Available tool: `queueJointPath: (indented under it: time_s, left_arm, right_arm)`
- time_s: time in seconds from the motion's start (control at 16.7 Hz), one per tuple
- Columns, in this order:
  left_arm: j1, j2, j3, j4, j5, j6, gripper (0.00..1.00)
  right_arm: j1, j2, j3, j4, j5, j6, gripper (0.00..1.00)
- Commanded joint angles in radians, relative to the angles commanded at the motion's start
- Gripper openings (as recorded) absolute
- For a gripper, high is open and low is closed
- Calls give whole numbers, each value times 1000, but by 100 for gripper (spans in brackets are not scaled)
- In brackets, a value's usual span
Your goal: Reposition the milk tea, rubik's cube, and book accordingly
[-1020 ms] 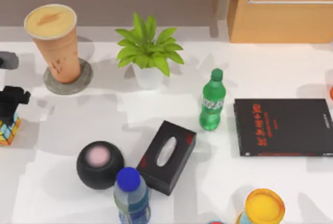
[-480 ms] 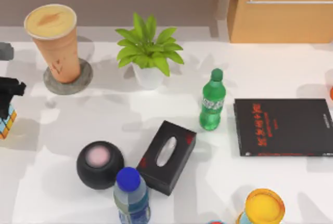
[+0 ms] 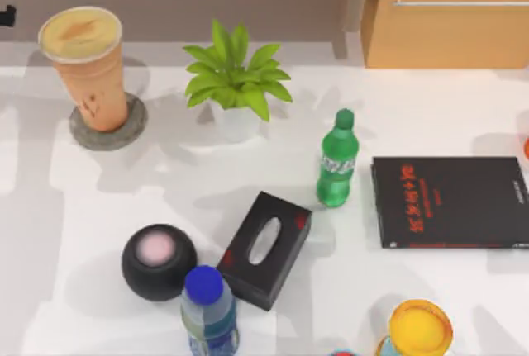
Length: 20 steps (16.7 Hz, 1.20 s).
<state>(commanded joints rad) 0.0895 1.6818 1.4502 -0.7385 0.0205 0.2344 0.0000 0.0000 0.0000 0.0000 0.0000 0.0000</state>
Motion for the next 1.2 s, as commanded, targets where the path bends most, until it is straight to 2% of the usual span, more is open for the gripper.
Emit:
queueJointPath:
  time_s: [0.3, 0.66, 0.84, 1.2]
  left_arm:
    - [-37, -142, -4, 394, 13, -84, 0]
    - [-85, -169, -46, 776, 12, -194, 0]
    - [-98, -174, -58, 852, 7, -220, 0]
    - [-91, -169, -54, 856, 6, -220, 0]
  right_arm:
    - [0, 0, 0, 0, 0, 0, 100]
    - [0, 0, 0, 0, 0, 0, 100]
    - [0, 0, 0, 0, 0, 0, 100]
    - [0, 0, 0, 0, 0, 0, 100]
